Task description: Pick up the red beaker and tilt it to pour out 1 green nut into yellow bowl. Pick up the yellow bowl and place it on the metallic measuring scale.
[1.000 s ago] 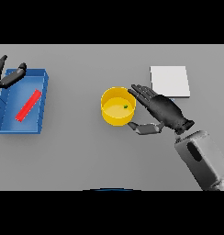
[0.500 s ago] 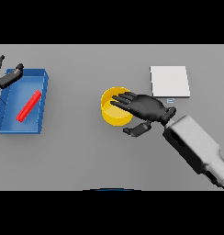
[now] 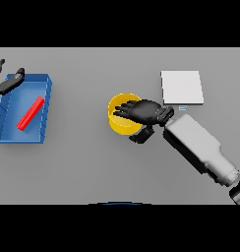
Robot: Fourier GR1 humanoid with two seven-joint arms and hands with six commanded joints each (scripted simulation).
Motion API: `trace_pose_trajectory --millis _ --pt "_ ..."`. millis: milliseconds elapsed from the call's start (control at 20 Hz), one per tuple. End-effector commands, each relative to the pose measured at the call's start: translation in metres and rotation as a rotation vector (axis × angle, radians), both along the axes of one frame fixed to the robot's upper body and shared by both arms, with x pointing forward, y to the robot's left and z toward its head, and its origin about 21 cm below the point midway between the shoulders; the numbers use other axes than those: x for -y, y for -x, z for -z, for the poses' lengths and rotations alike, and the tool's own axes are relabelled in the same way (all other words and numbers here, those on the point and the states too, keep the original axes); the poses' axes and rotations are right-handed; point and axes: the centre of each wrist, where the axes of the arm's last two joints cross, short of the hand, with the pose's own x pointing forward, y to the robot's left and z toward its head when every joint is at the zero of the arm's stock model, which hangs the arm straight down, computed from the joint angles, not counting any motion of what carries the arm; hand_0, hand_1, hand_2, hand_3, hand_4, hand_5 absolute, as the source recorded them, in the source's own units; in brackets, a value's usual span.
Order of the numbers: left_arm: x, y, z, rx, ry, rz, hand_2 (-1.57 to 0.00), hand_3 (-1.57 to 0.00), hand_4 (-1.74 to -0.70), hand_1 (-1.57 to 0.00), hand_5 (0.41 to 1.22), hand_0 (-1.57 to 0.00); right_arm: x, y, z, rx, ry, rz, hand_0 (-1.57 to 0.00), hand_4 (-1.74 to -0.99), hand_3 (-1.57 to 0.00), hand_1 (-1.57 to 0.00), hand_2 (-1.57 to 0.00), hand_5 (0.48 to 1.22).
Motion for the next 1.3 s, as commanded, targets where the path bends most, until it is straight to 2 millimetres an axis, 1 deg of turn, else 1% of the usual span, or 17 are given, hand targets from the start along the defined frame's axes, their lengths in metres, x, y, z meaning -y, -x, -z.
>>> trace_pose_trajectory --millis 0,50,150,250,300,350,400,450,500,600,700,850,950,1000,1050,1100,1250 --pt "-0.001 0.0 0.0 0.003 0.001 0.002 0.0 0.0 -0.8 0.0 0.703 0.0 -0.001 0.0 0.004 -0.013 0.008 -0.007 0.0 -1.184 0.0 0.0 0.0 0.676" --pt "-0.002 -0.002 0.002 -0.015 -0.005 -0.008 0.0 0.0 -0.8 0.0 0.704 0.0 -0.005 0.001 0.005 -0.018 0.013 -0.014 0.0 -1.186 -0.01 0.0 0.0 0.684" --pt "-0.003 0.0 0.001 -0.014 -0.013 -0.005 0.0 0.0 -0.79 0.0 0.711 0.0 -0.002 -0.001 0.006 -0.028 0.023 -0.006 0.0 -1.195 -0.02 0.0 0.0 0.708" --pt "-0.005 0.002 0.001 -0.008 -0.012 -0.009 0.0 0.0 -0.79 0.0 0.714 0.0 -0.003 -0.001 0.007 -0.028 0.035 0.004 0.0 -1.234 -0.08 -0.01 -0.04 0.77" --pt "-0.002 0.001 -0.001 -0.004 -0.008 -0.001 0.0 0.0 -0.79 0.0 0.712 0.0 -0.008 0.001 0.008 -0.022 0.033 0.006 -0.05 -1.261 -0.13 -0.06 -0.09 0.809" --pt "-0.002 -0.001 -0.003 -0.001 -0.007 0.001 0.0 0.0 -0.79 0.0 0.711 0.0 -0.007 0.0 0.01 -0.023 0.029 -0.002 -0.19 -1.309 -0.21 -0.18 -0.19 0.891" --pt "-0.006 0.001 -0.001 -0.007 -0.013 0.001 0.0 0.0 -0.79 0.0 0.71 0.0 -0.005 0.0 0.012 -0.028 0.017 -0.019 -0.45 -1.363 -0.32 -0.41 -0.35 0.957" --pt "-0.004 0.0 0.0 -0.01 -0.015 0.005 0.0 0.0 -0.79 0.0 0.71 0.0 -0.004 0.001 0.012 -0.027 0.01 -0.023 -0.68 -1.435 -0.57 -0.64 -0.59 1.01" --pt "-0.004 0.0 0.001 -0.01 -0.013 0.001 0.0 0.0 -0.79 0.0 0.71 0.0 -0.003 0.0 0.009 -0.029 0.002 -0.03 -0.86 -1.492 -0.68 -0.83 -0.79 1.052" --pt "-0.006 0.0 0.0 -0.001 -0.014 0.013 0.0 0.0 -0.79 0.0 0.707 0.0 -0.004 -0.001 0.007 -0.039 0.011 -0.044 -1.11 -1.578 -0.88 -1.09 -1.07 1.113" --pt "-0.005 -0.001 -0.003 0.001 -0.021 0.006 0.0 0.0 -0.78 0.0 0.712 0.0 -0.004 -0.002 0.002 -0.048 0.025 -0.025 -1.28 -1.637 -1.03 -1.27 -1.19 1.152" --pt "-0.004 0.002 0.003 -0.006 -0.022 0.008 0.0 0.0 -0.78 0.0 0.71 0.0 -0.002 -0.001 0.001 -0.057 0.037 -0.011 -1.42 -1.688 -1.13 -1.41 -1.32 1.186" --pt "-0.004 -0.001 -0.001 -0.001 -0.011 0.008 0.0 0.0 -0.79 0.0 0.707 0.0 0.0 -0.001 -0.002 -0.055 0.029 -0.015 -1.48 -1.707 -1.19 -1.47 -1.35 1.198" --pt "-0.001 -0.002 -0.001 0.0 -0.006 0.015 0.0 0.0 -0.79 0.0 0.704 0.0 -0.001 -0.002 -0.007 -0.048 0.023 -0.016 -1.49 -1.714 -1.2 -1.49 -1.36 1.203" --pt "-0.003 0.0 -0.003 -0.003 -0.014 0.006 0.0 0.0 -0.78 0.0 0.703 0.0 -0.002 -0.003 -0.011 -0.044 0.015 -0.017 -1.51 -1.719 -1.2 -1.51 -1.39 1.207" --pt "-0.002 -0.003 -0.005 -0.013 -0.021 -0.001 0.0 0.0 -0.78 0.0 0.704 0.0 -0.003 0.002 -0.013 -0.045 0.01 -0.013 -1.52 -1.724 -1.18 -1.52 -1.41 1.209" --pt "-0.002 0.0 0.001 -0.008 -0.026 0.008 0.0 0.0 -0.77 0.0 0.707 0.0 0.005 -0.003 -0.037 -0.024 0.016 0.011 -1.55 -1.732 -1.16 -1.54 -1.46 1.215"
